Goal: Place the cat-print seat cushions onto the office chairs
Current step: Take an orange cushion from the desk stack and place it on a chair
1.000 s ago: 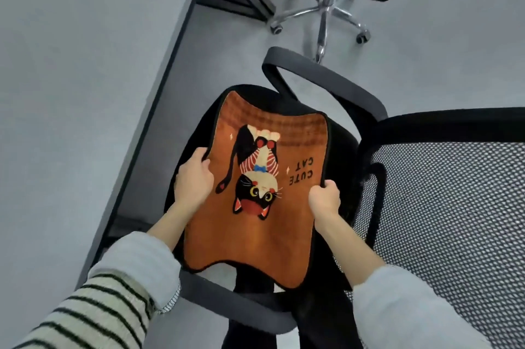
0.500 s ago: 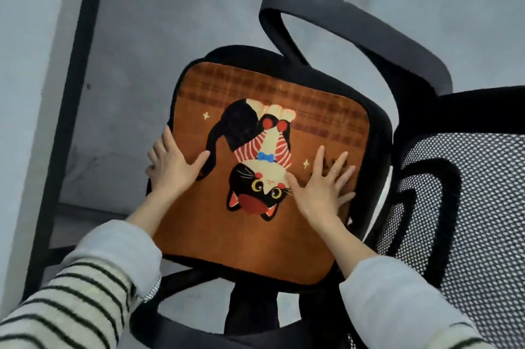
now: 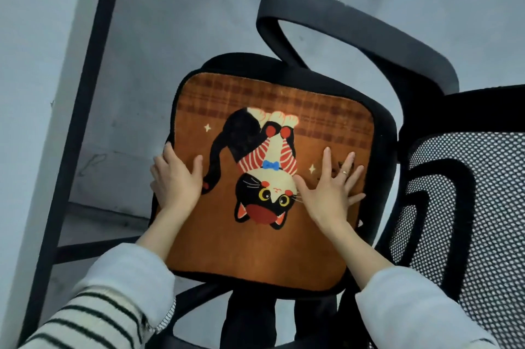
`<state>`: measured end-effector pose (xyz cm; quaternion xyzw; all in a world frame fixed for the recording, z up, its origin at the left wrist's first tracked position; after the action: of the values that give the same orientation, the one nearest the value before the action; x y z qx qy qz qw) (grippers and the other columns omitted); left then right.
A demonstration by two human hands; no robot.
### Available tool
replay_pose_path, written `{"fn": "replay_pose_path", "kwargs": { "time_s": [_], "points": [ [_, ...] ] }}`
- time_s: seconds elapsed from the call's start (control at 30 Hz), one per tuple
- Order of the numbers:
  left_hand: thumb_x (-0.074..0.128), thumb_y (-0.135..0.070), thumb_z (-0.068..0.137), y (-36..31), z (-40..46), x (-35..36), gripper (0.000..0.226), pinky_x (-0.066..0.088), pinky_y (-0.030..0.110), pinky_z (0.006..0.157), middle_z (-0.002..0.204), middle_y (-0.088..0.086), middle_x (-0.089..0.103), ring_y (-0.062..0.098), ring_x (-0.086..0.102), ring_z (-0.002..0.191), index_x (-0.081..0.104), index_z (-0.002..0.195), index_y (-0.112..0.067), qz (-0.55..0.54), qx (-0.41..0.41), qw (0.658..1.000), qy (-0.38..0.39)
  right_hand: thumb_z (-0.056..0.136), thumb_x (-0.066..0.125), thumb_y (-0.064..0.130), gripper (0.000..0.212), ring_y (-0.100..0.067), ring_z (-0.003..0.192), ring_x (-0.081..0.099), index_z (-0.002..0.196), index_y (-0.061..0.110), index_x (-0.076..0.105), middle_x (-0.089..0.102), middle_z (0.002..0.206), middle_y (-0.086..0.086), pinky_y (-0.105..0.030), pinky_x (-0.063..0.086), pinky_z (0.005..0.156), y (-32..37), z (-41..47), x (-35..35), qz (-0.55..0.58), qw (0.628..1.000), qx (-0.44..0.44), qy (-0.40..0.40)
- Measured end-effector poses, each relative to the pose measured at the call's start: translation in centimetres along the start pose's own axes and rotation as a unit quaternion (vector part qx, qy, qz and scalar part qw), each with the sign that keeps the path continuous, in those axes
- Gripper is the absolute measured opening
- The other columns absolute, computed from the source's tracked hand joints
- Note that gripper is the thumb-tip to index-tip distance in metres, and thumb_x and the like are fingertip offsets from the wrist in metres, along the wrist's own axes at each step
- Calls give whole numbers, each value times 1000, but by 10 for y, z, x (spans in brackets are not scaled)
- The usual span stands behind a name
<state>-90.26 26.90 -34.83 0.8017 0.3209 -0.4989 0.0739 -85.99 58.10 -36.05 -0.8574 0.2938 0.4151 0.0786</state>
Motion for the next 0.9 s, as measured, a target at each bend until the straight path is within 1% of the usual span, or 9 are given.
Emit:
{"fn": "replay_pose_path", "kwargs": {
  "time_s": [0.1, 0.17, 0.3, 0.47, 0.57, 0.63, 0.7, 0.8, 0.9],
  "points": [
    [44, -33, 97, -8, 17, -7, 63, 30, 51, 107, 149, 19, 26, 36, 26, 136, 15, 148, -11, -82, 16, 997, -7, 93, 40, 52, 70, -34, 145, -3, 150, 29, 8, -2, 159, -10, -64, 6, 113, 1, 9, -31, -1, 996, 0, -87],
    [44, -29, 97, -20, 27, -7, 64, 26, 47, 109, 151, 16, 22, 33, 23, 139, 10, 150, -14, -110, 42, 993, 6, 95, 36, 49, 67, -32, 146, -5, 151, 28, 5, -5, 159, -11, -62, 4, 114, 10, 20, -50, -57, 991, -34, -118],
    [43, -27, 98, -43, 24, -5, 63, 33, 32, 101, 143, 12, 29, 27, 37, 128, 11, 151, -15, -135, 114, 984, 23, 96, 30, 49, 64, -29, 147, -8, 151, 26, 8, -6, 160, -9, -59, 2, 115, 36, 37, -73, -89, 982, -96, -135],
    [42, -30, 96, -55, 31, -15, 60, 32, 52, 99, 141, 18, 29, 37, 33, 126, 17, 148, -13, 5, 99, 994, -43, 96, 31, 50, 65, -29, 147, -10, 151, 25, 8, -8, 160, -8, -61, 2, 114, 28, 53, -74, -82, 987, -67, -125],
    [38, -37, 95, -100, 42, -16, 62, 22, 59, 107, 152, 18, 18, 39, 20, 137, 14, 149, -20, 68, 200, 974, -81, 96, 32, 51, 66, -29, 147, -9, 151, 27, 5, -6, 160, -9, -61, 1, 115, 21, 59, -73, -71, 983, -64, -154],
    [33, -44, 94, -133, 49, -1, 63, 10, 64, 110, 157, 14, 5, 38, 6, 144, 8, 150, -28, 94, 263, 958, -66, 95, 31, 54, 67, -28, 147, -6, 151, 28, 7, -3, 160, -9, -61, 1, 115, 16, 66, -68, -58, 981, -66, -171],
    [29, -49, 94, -148, 59, 20, 62, 5, 70, 107, 159, 11, -3, 38, -3, 145, 4, 149, -34, 109, 279, 953, -47, 94, 28, 56, 66, -28, 148, -1, 151, 28, 11, 4, 160, -9, -62, 2, 114, 12, 73, -60, -60, 976, -69, -195],
    [22, -53, 94, -147, 66, 37, 61, 9, 74, 104, 159, 12, 0, 40, 0, 144, 2, 149, -35, 146, 271, 948, -80, 94, 23, 56, 65, -30, 147, 8, 151, 25, 15, 11, 159, -10, -63, 6, 112, 9, 78, -53, -88, 964, -60, -243],
    [18, -53, 94, -146, 67, 41, 60, 9, 73, 104, 159, 12, 3, 40, 3, 144, 1, 149, -35, 169, 267, 943, -106, 95, 19, 56, 64, -32, 146, 12, 151, 24, 16, 14, 158, -12, -65, 9, 111, 9, 83, -46, -115, 959, -60, -252]
  ]
}}
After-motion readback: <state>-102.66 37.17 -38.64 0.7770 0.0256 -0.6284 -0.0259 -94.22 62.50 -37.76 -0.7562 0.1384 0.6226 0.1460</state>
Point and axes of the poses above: each hand's wrist, its own z-axis towards the middle knuckle, its own x-axis out of the palm, y = z × x, the point moved 8 cm from there along z, towards the middle knuckle
